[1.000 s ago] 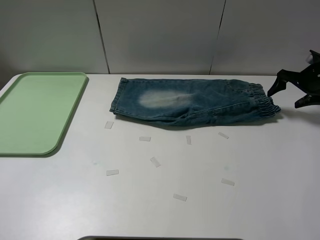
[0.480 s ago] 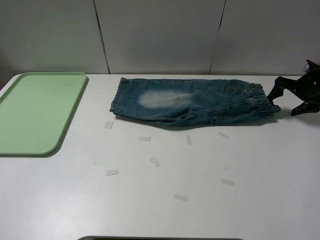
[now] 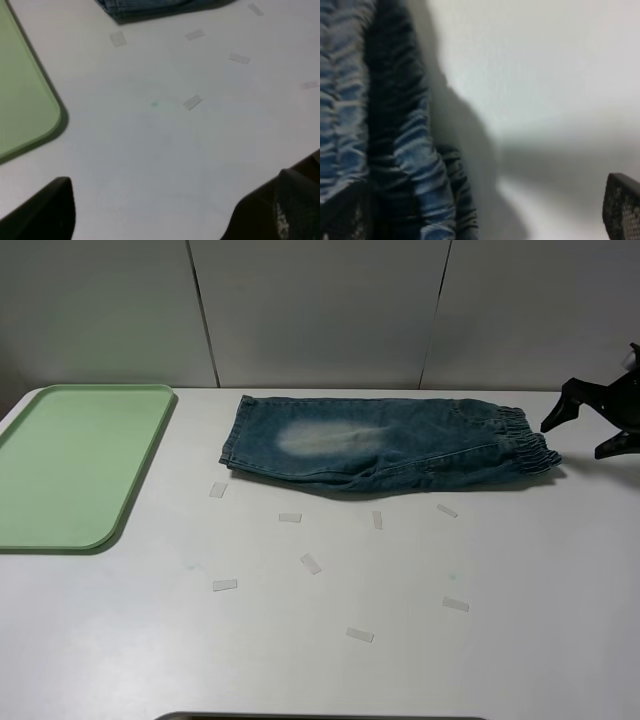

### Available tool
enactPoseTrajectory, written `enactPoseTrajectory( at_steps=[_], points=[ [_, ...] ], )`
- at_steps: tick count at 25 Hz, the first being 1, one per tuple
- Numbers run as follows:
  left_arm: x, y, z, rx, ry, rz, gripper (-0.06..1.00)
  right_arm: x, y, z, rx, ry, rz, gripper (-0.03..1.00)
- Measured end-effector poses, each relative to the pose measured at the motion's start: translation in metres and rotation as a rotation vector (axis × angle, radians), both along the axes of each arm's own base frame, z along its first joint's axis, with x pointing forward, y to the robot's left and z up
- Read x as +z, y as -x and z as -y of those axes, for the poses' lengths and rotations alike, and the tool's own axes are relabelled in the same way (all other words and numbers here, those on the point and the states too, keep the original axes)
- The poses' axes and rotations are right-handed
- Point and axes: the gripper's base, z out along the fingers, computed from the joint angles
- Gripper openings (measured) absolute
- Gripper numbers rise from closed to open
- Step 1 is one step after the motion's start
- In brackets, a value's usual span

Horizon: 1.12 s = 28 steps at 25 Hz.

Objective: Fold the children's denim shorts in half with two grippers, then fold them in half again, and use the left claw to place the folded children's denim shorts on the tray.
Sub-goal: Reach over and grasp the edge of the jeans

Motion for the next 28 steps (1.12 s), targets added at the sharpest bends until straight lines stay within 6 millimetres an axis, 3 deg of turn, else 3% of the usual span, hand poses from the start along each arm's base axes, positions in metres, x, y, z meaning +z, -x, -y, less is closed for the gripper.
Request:
enactPoseTrajectory(
  at_steps=[9, 13, 28],
  points=[
    [0.000, 0.000, 0.000, 0.000, 0.000, 0.000, 0.79, 0.011, 0.000, -0.005, -0.036, -0.063, 0.008, 0.69],
    [0.000, 0.000, 0.000, 0.000, 0.000, 0.000, 0.79, 0.012, -0.003, -0.016, -0.042, -0.116, 0.012, 0.69],
    [0.000, 0.000, 0.000, 0.000, -0.001, 0.000, 0.79, 0.002, -0.003, -0.021, -0.031, -0.140, -0.022, 0.69]
  ],
)
